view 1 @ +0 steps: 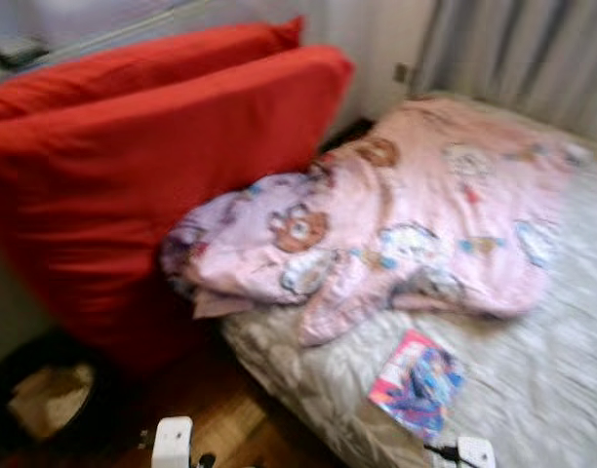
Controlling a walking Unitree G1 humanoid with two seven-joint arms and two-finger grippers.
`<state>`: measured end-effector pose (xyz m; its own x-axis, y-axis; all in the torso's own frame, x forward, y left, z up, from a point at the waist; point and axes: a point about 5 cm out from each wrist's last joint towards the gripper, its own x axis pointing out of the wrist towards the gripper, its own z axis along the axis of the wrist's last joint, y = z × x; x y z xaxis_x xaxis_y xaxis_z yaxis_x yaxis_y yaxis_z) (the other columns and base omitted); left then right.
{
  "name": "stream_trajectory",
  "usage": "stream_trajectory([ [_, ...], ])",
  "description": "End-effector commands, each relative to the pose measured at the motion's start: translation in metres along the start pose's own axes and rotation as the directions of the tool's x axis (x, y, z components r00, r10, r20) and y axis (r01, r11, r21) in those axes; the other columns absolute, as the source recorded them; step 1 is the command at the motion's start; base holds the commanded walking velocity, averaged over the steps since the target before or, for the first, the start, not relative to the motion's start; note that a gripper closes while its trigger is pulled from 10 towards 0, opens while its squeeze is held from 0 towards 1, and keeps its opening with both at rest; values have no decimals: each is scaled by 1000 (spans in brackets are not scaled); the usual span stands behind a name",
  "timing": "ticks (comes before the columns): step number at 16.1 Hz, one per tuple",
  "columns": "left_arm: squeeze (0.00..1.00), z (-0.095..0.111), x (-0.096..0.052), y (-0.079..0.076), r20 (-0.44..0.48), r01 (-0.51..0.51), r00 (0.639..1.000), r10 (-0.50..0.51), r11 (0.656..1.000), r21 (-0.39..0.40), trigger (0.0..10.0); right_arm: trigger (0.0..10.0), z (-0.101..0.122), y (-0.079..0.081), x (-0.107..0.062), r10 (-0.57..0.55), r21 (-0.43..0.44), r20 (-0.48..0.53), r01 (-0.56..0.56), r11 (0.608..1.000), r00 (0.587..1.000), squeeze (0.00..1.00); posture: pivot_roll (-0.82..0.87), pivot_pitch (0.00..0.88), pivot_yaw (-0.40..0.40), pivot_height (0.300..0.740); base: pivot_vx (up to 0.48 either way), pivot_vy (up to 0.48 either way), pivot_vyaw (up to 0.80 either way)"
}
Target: Clean up the room
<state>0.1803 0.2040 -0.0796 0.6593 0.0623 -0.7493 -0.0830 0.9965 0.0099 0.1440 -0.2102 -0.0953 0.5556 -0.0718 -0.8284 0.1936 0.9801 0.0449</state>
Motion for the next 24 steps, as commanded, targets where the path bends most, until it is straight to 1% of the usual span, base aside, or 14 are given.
stream_trajectory([
  [1,0,-8,-2,-2,-27,4,1000,-4,1000,6,10000,10000,-5,-3,-1,-12,3,-15,12,1000,1000,0,-1,131,-10,740,0,0,800],
  [3,0,-8,-2,-2,-28,3,1000,-3,1000,5,10000,10000,-5,-2,-1,-7,1,-17,7,1000,1000,0,-1,131,-10,740,0,0,594],
  [11,0,-10,-2,-1,-36,2,999,-2,1000,6,10000,10000,-4,-2,-1,-7,43,-8,8,999,1000,0,1,122,-6,740,0,0,0],
  [16,0,-9,-2,-3,-41,3,999,-3,1000,4,10000,10000,-4,-2,-1,-7,43,-8,8,999,1000,0,4,117,-6,740,0,0,0],
  [24,0,-8,-1,-4,-38,8,999,-8,1000,5,10000,10000,-4,-2,-1,-13,49,-11,14,999,1000,0,10,132,-6,740,0,378,0],
])
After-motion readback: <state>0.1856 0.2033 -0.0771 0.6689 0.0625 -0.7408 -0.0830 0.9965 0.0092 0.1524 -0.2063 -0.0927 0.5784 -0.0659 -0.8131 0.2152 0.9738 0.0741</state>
